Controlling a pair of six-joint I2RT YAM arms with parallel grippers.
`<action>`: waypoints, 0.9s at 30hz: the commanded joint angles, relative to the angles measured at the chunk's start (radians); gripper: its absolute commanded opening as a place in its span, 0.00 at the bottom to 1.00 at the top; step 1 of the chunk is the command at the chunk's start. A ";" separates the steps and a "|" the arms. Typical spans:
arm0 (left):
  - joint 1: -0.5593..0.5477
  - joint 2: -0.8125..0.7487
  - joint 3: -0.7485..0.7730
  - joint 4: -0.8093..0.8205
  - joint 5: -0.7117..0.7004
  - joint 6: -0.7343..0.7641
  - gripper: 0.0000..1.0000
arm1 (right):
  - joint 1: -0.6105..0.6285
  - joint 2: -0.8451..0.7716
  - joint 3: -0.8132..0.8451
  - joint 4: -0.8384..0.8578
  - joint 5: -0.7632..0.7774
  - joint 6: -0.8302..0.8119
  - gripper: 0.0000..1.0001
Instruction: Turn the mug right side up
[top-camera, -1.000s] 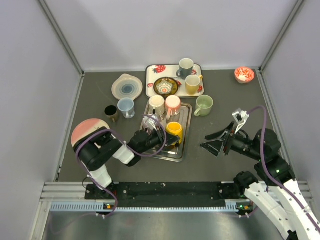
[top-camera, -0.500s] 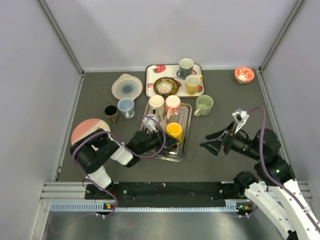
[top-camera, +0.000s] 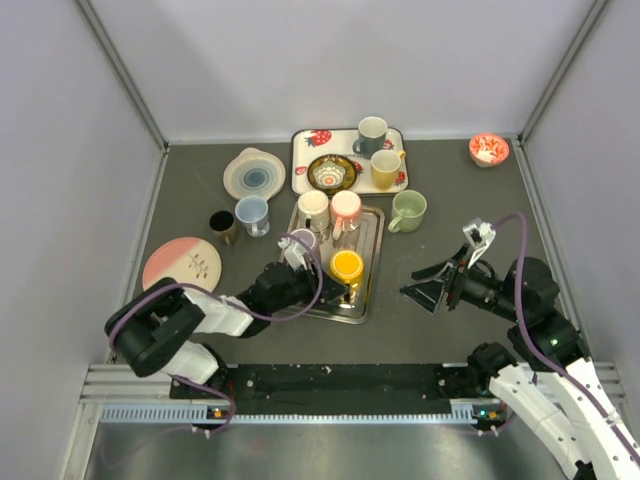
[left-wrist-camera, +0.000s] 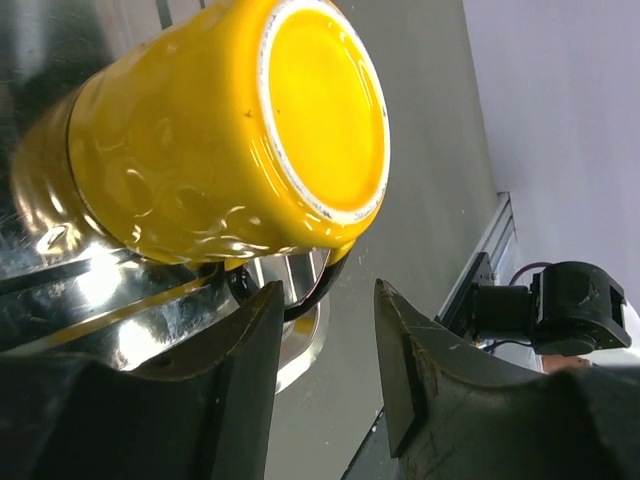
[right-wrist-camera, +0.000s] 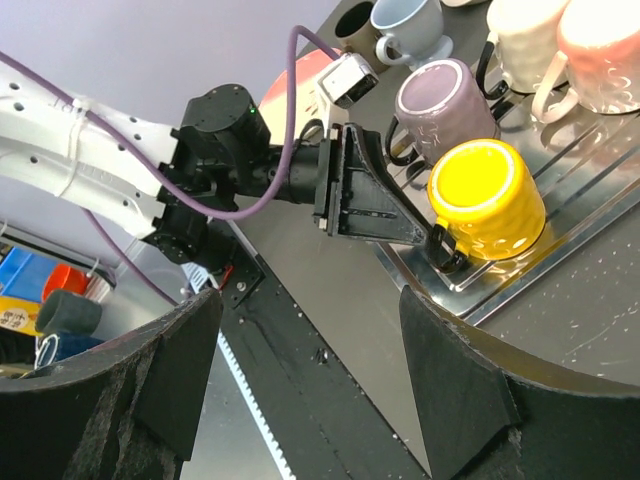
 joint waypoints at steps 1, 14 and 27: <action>0.001 -0.129 0.005 -0.227 -0.052 0.074 0.49 | -0.001 -0.010 0.000 0.014 0.010 -0.023 0.72; -0.223 -0.439 0.238 -1.153 -0.572 0.097 0.99 | -0.001 -0.026 -0.014 0.002 0.014 -0.031 0.73; -0.257 -0.602 0.312 -1.309 -0.637 -0.069 0.99 | -0.001 -0.069 -0.019 -0.044 0.028 -0.040 0.73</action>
